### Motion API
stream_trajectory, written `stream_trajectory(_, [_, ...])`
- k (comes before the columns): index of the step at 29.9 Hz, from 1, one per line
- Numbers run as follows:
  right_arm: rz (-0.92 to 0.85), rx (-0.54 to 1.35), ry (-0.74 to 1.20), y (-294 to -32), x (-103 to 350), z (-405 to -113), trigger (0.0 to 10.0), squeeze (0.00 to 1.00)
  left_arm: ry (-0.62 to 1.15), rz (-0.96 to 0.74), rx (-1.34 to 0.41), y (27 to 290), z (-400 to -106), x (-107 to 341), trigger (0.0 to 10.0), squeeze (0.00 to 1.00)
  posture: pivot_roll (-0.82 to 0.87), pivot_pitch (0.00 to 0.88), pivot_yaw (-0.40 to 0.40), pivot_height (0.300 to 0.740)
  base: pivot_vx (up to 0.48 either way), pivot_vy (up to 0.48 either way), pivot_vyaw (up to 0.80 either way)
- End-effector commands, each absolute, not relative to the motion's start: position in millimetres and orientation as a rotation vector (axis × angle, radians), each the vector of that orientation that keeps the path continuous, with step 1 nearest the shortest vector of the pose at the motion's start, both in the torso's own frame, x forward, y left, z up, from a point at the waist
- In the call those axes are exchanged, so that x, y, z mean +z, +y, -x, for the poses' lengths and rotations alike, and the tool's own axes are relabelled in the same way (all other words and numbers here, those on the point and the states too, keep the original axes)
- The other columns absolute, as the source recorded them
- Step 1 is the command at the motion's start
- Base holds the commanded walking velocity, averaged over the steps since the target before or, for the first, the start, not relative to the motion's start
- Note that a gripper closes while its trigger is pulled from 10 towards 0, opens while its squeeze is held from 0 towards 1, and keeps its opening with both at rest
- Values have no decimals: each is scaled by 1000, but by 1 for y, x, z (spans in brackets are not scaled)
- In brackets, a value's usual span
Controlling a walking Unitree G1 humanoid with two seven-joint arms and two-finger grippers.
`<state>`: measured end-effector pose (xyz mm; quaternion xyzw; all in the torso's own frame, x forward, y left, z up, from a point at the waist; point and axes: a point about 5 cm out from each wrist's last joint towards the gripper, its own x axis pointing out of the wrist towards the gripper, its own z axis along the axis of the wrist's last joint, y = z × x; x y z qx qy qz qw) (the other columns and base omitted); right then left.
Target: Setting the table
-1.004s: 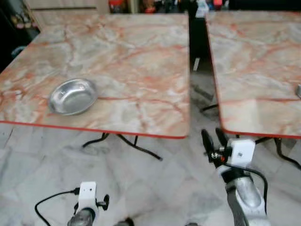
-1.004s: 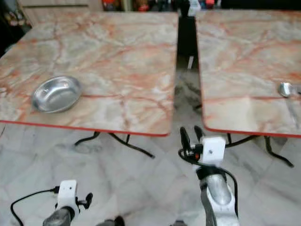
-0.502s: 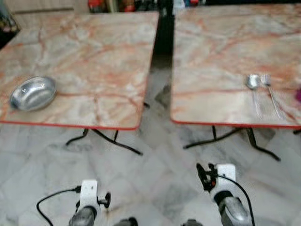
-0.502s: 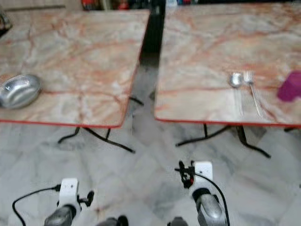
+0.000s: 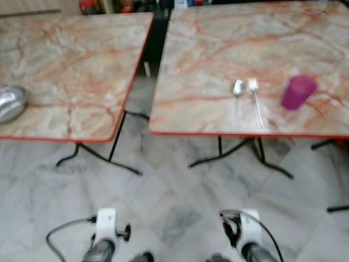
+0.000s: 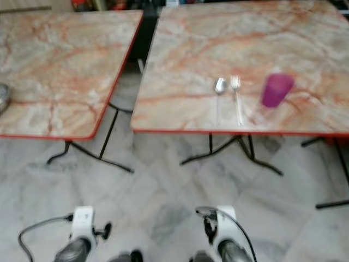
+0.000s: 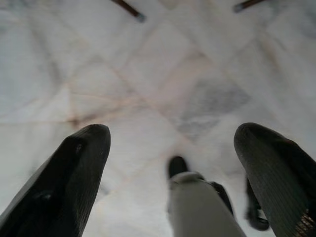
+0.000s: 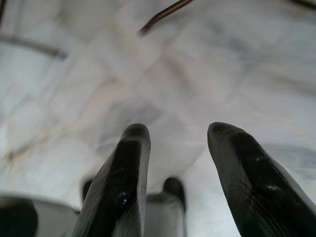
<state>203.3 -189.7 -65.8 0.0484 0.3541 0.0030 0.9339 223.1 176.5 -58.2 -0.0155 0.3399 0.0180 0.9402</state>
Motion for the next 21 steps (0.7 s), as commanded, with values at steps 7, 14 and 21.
stream_trajectory(7, [-148,-127,711,-207,-65,-202,10000,0,743,17,75,189,-212,-64,10000,0,-83,169,50,740,0,-423,0])
stream_trajectory(14, [-130,-159,748,-217,-69,-192,10000,0,783,22,87,189,-207,-68,10000,0,-86,159,47,740,0,-187,0])
stream_trajectory(21, [-123,-184,763,-214,-72,-190,10000,0,794,25,93,189,-204,-70,10000,0,-79,151,38,740,36,0,0])
